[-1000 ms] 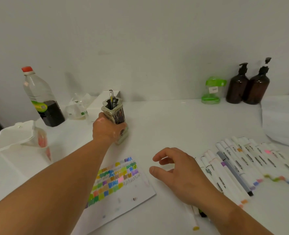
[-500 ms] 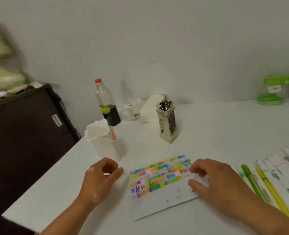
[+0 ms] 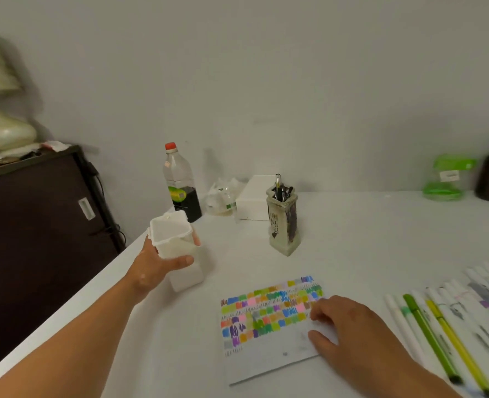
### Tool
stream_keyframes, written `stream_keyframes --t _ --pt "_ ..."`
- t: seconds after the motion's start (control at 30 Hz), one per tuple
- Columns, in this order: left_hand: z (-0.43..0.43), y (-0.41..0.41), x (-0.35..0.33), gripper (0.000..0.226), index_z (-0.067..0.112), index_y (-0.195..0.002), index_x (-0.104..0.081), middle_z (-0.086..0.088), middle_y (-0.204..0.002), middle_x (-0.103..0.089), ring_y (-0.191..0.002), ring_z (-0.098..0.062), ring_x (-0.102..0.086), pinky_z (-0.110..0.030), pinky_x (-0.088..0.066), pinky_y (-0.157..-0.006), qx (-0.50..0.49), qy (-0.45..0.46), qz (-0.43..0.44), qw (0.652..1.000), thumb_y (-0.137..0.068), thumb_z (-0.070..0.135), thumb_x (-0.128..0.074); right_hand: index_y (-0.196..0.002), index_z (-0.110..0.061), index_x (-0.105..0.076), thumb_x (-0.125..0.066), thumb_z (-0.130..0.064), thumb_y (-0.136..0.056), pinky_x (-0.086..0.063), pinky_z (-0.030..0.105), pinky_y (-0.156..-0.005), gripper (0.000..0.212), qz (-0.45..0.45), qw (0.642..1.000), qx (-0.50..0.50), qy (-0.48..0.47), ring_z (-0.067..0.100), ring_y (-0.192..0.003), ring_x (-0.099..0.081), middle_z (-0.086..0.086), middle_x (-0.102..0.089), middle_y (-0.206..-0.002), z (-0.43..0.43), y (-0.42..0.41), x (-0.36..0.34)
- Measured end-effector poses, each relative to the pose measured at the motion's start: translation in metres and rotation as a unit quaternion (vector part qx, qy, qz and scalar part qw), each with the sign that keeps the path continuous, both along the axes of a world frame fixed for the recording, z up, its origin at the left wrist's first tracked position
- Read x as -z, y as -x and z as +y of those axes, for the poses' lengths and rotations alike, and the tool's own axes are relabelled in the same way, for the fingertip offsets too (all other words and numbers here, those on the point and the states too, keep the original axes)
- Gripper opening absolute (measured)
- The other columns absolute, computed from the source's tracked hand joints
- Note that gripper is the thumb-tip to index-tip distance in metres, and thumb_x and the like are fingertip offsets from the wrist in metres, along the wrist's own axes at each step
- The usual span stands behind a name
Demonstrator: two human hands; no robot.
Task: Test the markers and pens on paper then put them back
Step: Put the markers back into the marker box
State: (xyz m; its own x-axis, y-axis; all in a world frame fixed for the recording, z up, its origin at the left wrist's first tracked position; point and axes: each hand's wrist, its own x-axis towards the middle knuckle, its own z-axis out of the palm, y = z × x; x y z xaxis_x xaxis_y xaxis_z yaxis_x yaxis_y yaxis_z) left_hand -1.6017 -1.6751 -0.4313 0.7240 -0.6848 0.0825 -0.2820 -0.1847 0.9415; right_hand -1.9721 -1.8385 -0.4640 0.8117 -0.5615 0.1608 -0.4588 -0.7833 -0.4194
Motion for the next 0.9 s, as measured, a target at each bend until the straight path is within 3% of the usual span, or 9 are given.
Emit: stream_keyframes --t 0.1,0.2,0.27,0.47,0.63,0.73,0.83,0.9 --pt "-0.010 0.005 0.001 0.101 0.051 -0.126 -0.048 0.008 -0.118 -0.067 -0.114 -0.020 -0.063 -0.038 -0.055 -0.083 0.006 0.035 0.001 0.999 -0.038 0.050 -0.098 -0.108 -0.042 -0.054 -0.058 -0.056 -0.092 -0.041 0.011 -0.089 0.021 -0.008 1.000 -0.002 0.000 -0.003 -0.100 -0.051 -0.025 -0.053 -0.105 -0.002 0.000 0.005" --pt "-0.015 0.021 -0.001 0.107 0.042 -0.134 -0.045 0.003 -0.124 -0.065 -0.116 -0.024 -0.061 -0.055 -0.053 -0.094 0.003 0.049 0.005 0.999 -0.041 0.050 -0.097 -0.109 -0.040 -0.057 -0.059 -0.053 -0.092 -0.041 0.012 -0.089 0.022 -0.018 1.000 -0.005 0.002 -0.002 -0.099 -0.051 -0.024 -0.054 -0.105 -0.005 0.000 0.010" --pt "-0.019 0.041 -0.009 0.107 0.040 -0.137 -0.043 0.002 -0.125 -0.064 -0.117 -0.025 -0.061 -0.057 -0.052 -0.095 0.007 0.053 -0.002 0.999 -0.044 0.049 -0.095 -0.109 -0.039 -0.058 -0.058 -0.051 -0.092 -0.041 0.013 -0.089 0.021 -0.027 1.000 -0.009 0.007 -0.002 -0.100 -0.050 -0.023 -0.054 -0.106 -0.006 0.000 0.012" --pt "-0.037 0.129 -0.035 0.095 0.032 -0.131 -0.051 -0.001 -0.117 -0.069 -0.108 -0.022 -0.067 -0.045 -0.060 -0.084 0.112 0.078 -0.014 0.991 -0.049 0.041 -0.097 -0.105 -0.038 -0.063 -0.062 -0.046 -0.091 -0.044 0.013 -0.086 0.016 -0.057 0.998 0.001 -0.001 -0.001 -0.094 -0.055 -0.024 -0.056 -0.099 -0.006 0.011 0.008" --pt "-0.070 0.204 -0.021 0.092 0.057 -0.124 -0.043 0.026 -0.113 -0.065 -0.100 0.004 -0.064 -0.016 -0.056 -0.068 0.167 0.060 -0.028 0.984 -0.048 0.049 -0.096 -0.088 -0.038 -0.061 -0.070 -0.039 -0.088 -0.044 0.017 -0.076 0.009 -0.084 0.994 0.074 0.010 0.001 -0.082 -0.056 -0.019 -0.057 -0.083 -0.017 0.056 -0.008" --pt "-0.090 0.235 -0.010 0.096 0.055 -0.127 -0.043 0.023 -0.114 -0.066 -0.102 0.000 -0.065 -0.022 -0.057 -0.074 0.185 0.064 -0.017 0.980 -0.047 0.052 -0.096 -0.093 -0.035 -0.066 -0.069 -0.040 -0.089 -0.040 0.013 -0.071 0.007 -0.069 0.989 0.126 0.019 -0.002 -0.078 -0.053 -0.019 -0.056 -0.083 -0.028 0.094 -0.015" --pt "-0.106 0.258 0.000 0.101 0.052 -0.132 -0.041 0.022 -0.118 -0.065 -0.103 0.000 -0.065 -0.018 -0.056 -0.071 0.207 0.066 -0.030 0.976 -0.047 0.057 -0.095 -0.101 -0.035 -0.065 -0.066 -0.043 -0.091 -0.040 0.013 -0.068 0.013 -0.048 0.984 0.169 0.020 -0.001 -0.080 -0.053 -0.018 -0.055 -0.086 -0.042 0.124 -0.020" --pt "-0.113 0.267 0.007 0.102 0.056 -0.130 -0.040 0.024 -0.118 -0.065 -0.103 0.003 -0.064 -0.016 -0.056 -0.071 0.214 0.066 -0.040 0.974 -0.044 0.059 -0.094 -0.111 -0.036 -0.062 -0.064 -0.046 -0.092 -0.044 0.015 -0.075 0.023 -0.028 0.981 0.193 0.013 0.000 -0.088 -0.054 -0.019 -0.056 -0.097 -0.049 0.136 -0.024"
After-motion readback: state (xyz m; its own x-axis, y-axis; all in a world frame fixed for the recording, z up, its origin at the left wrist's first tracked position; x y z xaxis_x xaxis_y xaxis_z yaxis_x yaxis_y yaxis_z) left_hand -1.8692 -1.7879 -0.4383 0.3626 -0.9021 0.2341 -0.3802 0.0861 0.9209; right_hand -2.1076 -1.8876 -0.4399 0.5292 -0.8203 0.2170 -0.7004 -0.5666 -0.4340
